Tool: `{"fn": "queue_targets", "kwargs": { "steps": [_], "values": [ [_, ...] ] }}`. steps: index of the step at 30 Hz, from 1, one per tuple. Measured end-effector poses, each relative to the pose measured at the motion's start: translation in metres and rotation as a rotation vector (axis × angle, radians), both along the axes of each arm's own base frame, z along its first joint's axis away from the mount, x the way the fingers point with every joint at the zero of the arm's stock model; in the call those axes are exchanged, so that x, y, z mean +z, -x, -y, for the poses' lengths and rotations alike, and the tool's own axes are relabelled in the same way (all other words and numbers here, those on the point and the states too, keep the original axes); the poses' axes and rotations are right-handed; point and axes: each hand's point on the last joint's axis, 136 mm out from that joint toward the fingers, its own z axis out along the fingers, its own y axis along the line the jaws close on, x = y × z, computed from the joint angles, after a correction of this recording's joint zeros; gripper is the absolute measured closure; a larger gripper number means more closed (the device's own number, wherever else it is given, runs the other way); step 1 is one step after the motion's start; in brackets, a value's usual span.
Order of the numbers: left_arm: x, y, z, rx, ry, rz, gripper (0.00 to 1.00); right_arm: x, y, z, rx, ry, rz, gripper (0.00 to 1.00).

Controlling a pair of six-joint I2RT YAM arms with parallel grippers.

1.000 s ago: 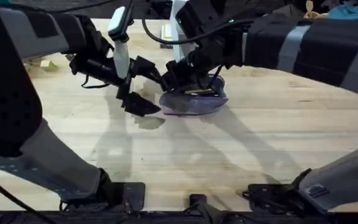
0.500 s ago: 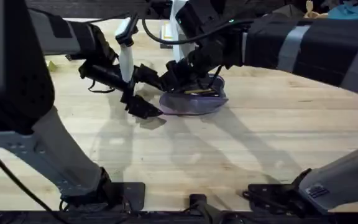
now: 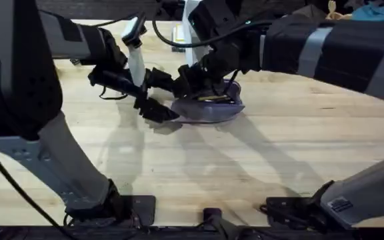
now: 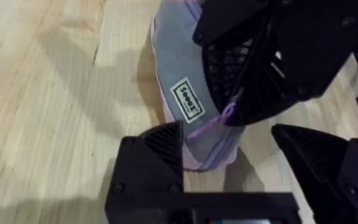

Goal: Unzip the bag, pick up the pens from the table one at a time and place them inside, then zip the bag closed.

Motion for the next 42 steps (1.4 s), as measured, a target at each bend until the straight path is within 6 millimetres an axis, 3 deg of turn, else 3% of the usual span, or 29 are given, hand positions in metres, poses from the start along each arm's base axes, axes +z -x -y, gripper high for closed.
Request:
{"fn": "queue_targets", "kwargs": {
  "steps": [4, 6, 9, 19, 35, 42],
  "values": [
    [-0.008, 0.001, 0.003, -0.009, 0.006, -0.026, 0.162, 0.000, 0.000, 0.000, 0.000, 0.000, 0.000, 0.970],
    [-0.011, 0.001, 0.004, -0.006, 0.012, -0.037, 0.278, 0.000, 0.000, 0.000, 0.000, 0.000, 0.000, 0.970],
    [-0.012, -0.002, 0.004, -0.002, 0.020, -0.023, 0.547, 0.000, 0.001, 0.000, 0.002, -0.003, -0.003, 0.970],
    [-0.010, -0.003, 0.005, 0.002, 0.026, -0.023, 0.935, 0.000, -0.001, 0.000, -0.001, -0.006, -0.002, 0.970],
    [-0.009, -0.004, 0.006, 0.003, 0.036, -0.022, 0.957, -0.003, -0.019, 0.037, -0.089, -0.006, -0.070, 0.970],
    [-0.006, -0.005, 0.008, 0.008, 0.052, -0.021, 0.957, 0.006, -0.027, 0.056, -0.135, -0.026, -0.086, 0.970]
  ]
}}
